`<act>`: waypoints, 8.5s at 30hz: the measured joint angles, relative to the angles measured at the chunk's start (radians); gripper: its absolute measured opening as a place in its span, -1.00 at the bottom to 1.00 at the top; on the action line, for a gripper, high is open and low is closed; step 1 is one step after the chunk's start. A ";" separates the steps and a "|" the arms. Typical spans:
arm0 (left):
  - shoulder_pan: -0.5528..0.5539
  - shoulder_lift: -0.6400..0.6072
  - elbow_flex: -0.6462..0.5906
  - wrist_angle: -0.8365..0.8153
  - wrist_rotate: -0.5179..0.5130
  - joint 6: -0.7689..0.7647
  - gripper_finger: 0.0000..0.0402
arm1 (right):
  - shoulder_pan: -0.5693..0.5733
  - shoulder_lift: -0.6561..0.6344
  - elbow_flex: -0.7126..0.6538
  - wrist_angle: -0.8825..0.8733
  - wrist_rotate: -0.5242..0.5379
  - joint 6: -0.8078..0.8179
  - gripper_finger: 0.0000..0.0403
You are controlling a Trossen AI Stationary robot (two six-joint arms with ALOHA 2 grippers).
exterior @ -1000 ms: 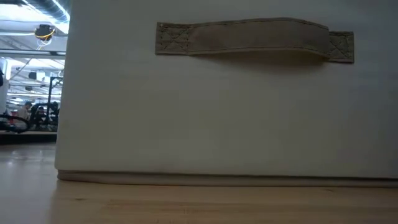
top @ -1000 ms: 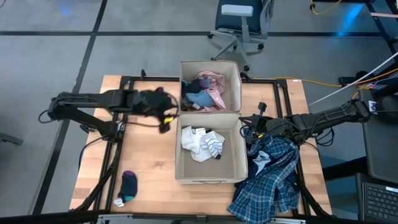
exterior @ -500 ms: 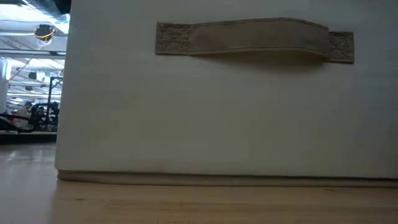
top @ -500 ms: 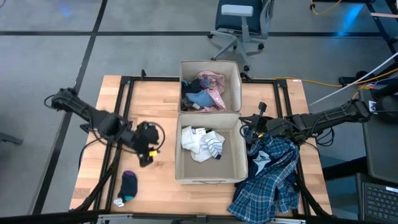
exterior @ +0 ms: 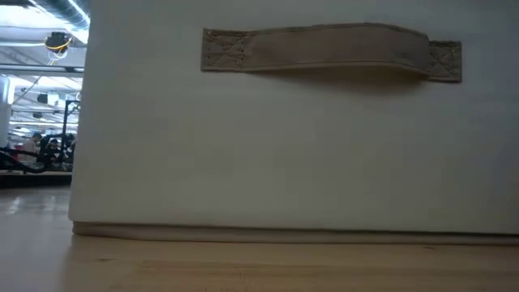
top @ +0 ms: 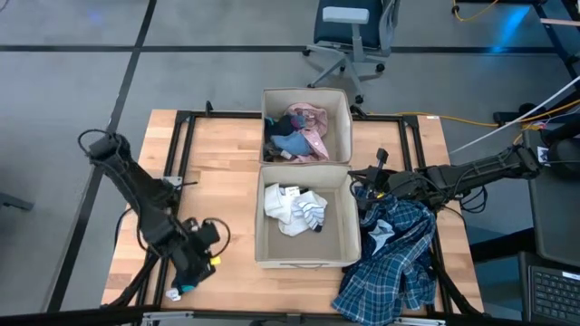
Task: Sort clothes
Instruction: Put the dark blue sock into the top laundry organizer, then put the blue shirt into the bottom laundry organizer
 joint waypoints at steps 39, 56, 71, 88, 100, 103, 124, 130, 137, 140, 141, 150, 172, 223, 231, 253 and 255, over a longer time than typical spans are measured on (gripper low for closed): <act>-0.246 0.306 -0.168 0.256 0.153 -0.226 -0.95 | 0.000 -0.038 0.000 -0.034 -0.035 0.028 -0.96; -0.163 0.001 -0.006 0.014 -0.259 -0.060 -0.99 | -0.001 -0.038 0.001 -0.043 -0.034 0.024 -0.96; 0.249 -0.308 0.025 0.263 -0.539 0.786 -0.99 | -0.001 -0.038 0.002 -0.055 -0.032 0.021 -0.96; 0.989 -0.317 0.026 0.741 -0.183 1.472 -1.00 | -0.001 -0.038 0.001 -0.056 -0.026 -0.002 -0.96; 1.233 -0.174 0.005 0.854 -0.074 1.477 -0.83 | -0.001 -0.038 0.001 -0.056 -0.025 -0.003 -0.96; 1.233 -0.158 0.005 0.878 -0.073 1.488 -0.75 | -0.001 -0.038 0.001 -0.056 -0.025 -0.003 -0.96; 1.006 -0.451 -0.142 0.867 0.102 1.557 -0.30 | -0.001 -0.039 0.000 -0.055 -0.014 -0.003 -0.96; 0.949 -0.555 -0.411 1.092 0.105 1.532 -0.31 | -0.001 -0.075 -0.002 -0.068 -0.002 -0.003 -0.96; 0.908 -0.571 -0.659 1.401 0.106 1.515 -0.31 | -0.001 -0.151 -0.002 -0.069 0.003 -0.001 -0.96; 0.911 -0.576 -0.692 1.448 0.099 1.554 -0.31 | -0.001 -0.179 -0.002 -0.068 0.003 -0.001 -0.96; 0.912 -0.580 -0.693 1.444 0.094 1.557 -0.31 | -0.001 -0.190 0.002 -0.080 0.003 -0.002 -0.96; 0.916 -0.582 -0.692 1.439 0.090 1.557 -0.31 | -0.001 -0.146 0.294 -0.489 -0.045 0.192 -0.96; 0.914 -0.580 -0.692 1.390 0.090 1.524 -0.31 | 0.228 0.244 0.632 -1.333 -0.530 1.103 -0.96; 0.904 -0.580 -0.692 1.419 0.091 1.502 -0.31 | 0.244 0.140 0.049 -0.826 -0.352 0.965 -0.19; 0.904 -0.580 -0.692 1.420 0.091 1.501 -0.31 | 0.234 0.140 0.014 -0.799 -0.344 0.896 -0.92; 0.904 -0.580 -0.692 1.420 0.091 1.501 -0.31 | 0.234 0.141 0.562 -1.337 0.187 0.912 -0.94; 0.904 -0.580 -0.692 1.420 0.091 1.498 -0.31 | 0.234 0.142 0.606 -1.338 0.243 0.887 -0.94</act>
